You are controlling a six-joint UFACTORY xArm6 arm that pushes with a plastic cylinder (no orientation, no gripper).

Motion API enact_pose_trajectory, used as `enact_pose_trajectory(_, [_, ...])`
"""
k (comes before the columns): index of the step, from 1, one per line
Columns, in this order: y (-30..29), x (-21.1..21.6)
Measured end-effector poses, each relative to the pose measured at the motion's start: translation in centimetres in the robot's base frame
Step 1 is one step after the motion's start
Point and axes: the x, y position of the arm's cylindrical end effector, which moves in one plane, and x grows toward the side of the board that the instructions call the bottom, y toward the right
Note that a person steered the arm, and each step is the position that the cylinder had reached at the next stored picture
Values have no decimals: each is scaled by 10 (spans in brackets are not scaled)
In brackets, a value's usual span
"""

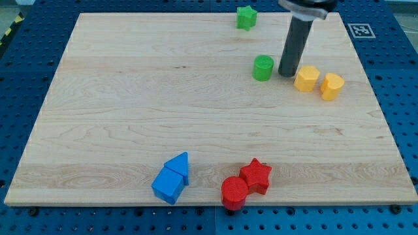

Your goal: Group up the green blocks at the top center of the board

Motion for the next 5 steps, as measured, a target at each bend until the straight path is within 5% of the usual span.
enact_pose_trajectory(3, [13,-23])
enact_pose_trajectory(5, [52,25])
